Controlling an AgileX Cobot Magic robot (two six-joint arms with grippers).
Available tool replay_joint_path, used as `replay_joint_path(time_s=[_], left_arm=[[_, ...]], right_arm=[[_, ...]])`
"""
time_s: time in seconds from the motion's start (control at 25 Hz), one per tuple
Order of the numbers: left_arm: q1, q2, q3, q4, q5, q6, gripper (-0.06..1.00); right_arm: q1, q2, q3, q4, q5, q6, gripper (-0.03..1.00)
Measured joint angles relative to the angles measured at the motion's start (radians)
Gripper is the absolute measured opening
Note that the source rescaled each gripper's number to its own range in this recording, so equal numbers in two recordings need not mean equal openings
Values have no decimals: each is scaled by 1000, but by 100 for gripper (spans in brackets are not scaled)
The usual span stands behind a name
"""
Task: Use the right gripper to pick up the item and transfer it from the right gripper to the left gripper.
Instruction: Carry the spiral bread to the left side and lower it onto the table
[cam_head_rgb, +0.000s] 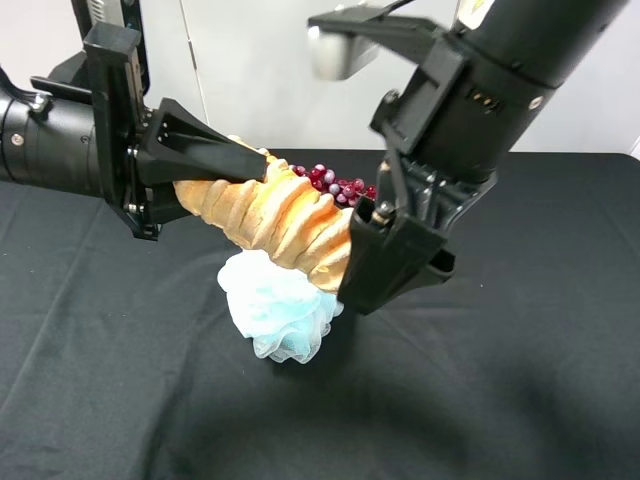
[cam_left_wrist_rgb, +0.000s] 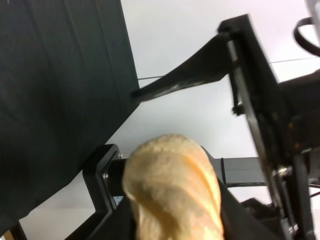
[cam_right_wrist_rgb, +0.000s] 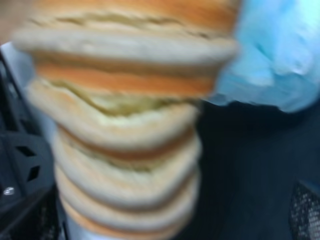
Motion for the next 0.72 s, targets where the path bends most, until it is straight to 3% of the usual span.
replay_joint_path(time_s=[0.48,0.72], left_arm=[[0,0,0,0,-14,3,4],[0,0,0,0,-17,3,4]], right_arm=[[0,-243,0,-90,3,198,100],[0,-387,59,-187,2,297,100]])
